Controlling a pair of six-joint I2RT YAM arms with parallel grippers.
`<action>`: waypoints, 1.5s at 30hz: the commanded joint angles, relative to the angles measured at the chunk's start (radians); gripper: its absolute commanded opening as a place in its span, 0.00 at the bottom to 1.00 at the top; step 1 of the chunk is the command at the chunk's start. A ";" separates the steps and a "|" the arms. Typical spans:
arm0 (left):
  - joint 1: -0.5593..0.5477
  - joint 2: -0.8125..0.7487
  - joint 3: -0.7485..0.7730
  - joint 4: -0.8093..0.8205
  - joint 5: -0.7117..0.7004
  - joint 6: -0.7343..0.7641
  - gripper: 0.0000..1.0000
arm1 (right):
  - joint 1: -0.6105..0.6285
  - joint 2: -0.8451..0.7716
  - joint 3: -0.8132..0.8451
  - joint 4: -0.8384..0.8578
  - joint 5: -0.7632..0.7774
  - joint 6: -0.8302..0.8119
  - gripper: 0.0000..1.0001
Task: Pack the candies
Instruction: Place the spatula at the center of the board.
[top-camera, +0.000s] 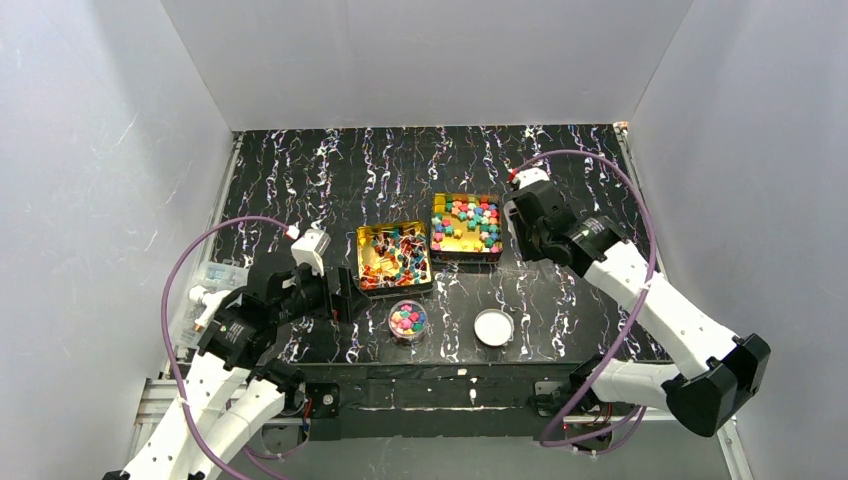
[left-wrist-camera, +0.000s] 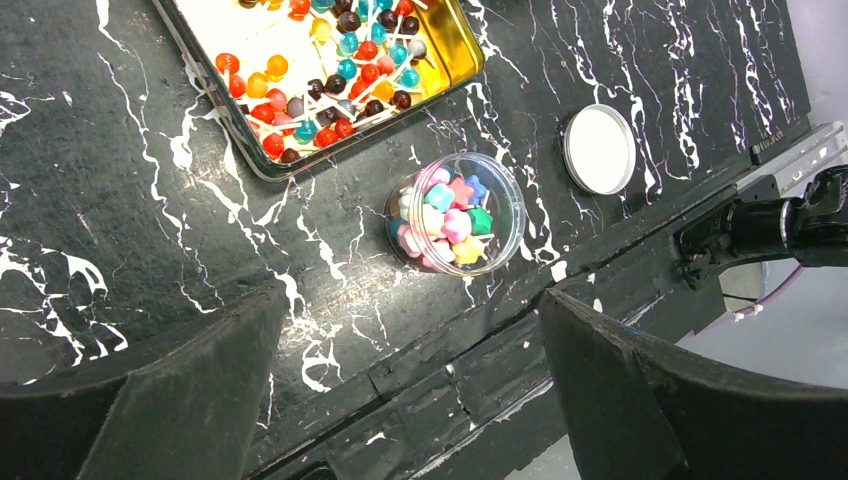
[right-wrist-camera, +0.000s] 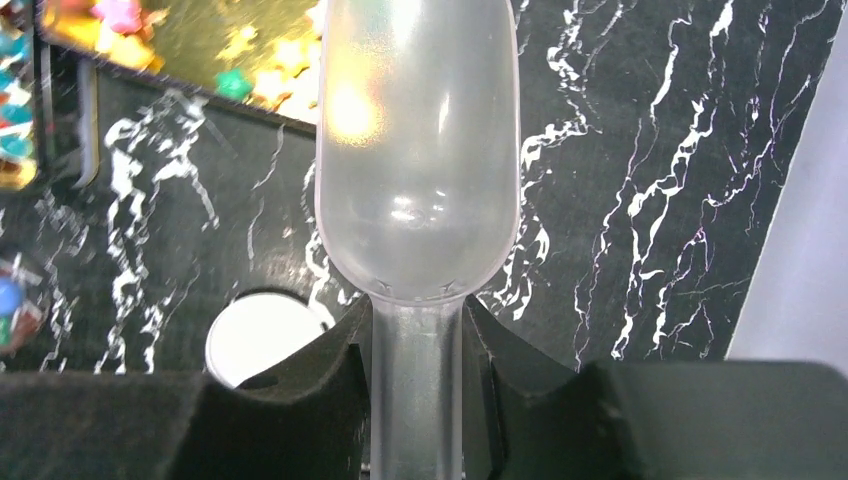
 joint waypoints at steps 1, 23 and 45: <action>0.004 -0.009 -0.004 0.001 -0.020 -0.001 0.99 | -0.154 -0.004 -0.071 0.193 -0.093 -0.070 0.01; 0.004 0.006 -0.004 0.001 -0.022 0.001 0.99 | -0.527 0.183 -0.295 0.651 -0.189 -0.024 0.01; 0.004 0.014 -0.004 -0.003 -0.038 0.004 0.99 | -0.589 0.480 -0.266 0.801 -0.208 0.031 0.13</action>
